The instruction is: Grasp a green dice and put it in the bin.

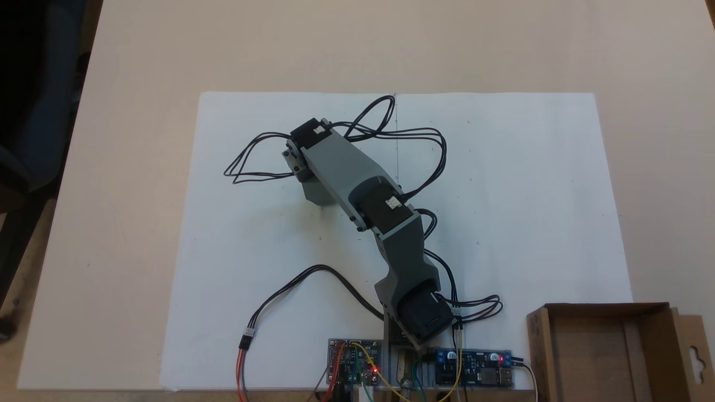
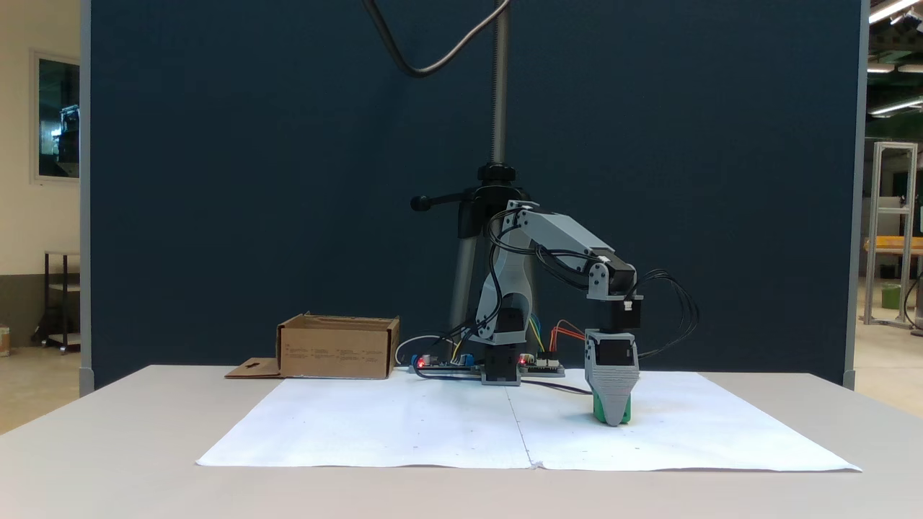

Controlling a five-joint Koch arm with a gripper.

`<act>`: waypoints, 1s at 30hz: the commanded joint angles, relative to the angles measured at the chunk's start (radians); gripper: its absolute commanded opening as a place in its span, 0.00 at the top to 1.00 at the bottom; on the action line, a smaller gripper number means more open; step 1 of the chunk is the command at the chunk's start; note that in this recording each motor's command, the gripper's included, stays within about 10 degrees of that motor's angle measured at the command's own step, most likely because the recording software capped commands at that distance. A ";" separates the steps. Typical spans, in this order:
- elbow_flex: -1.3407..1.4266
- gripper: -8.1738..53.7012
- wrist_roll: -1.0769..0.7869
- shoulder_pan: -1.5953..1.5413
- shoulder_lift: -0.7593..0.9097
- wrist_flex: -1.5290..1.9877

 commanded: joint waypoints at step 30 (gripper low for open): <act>-0.744 0.68 -0.081 0.265 0.138 0.551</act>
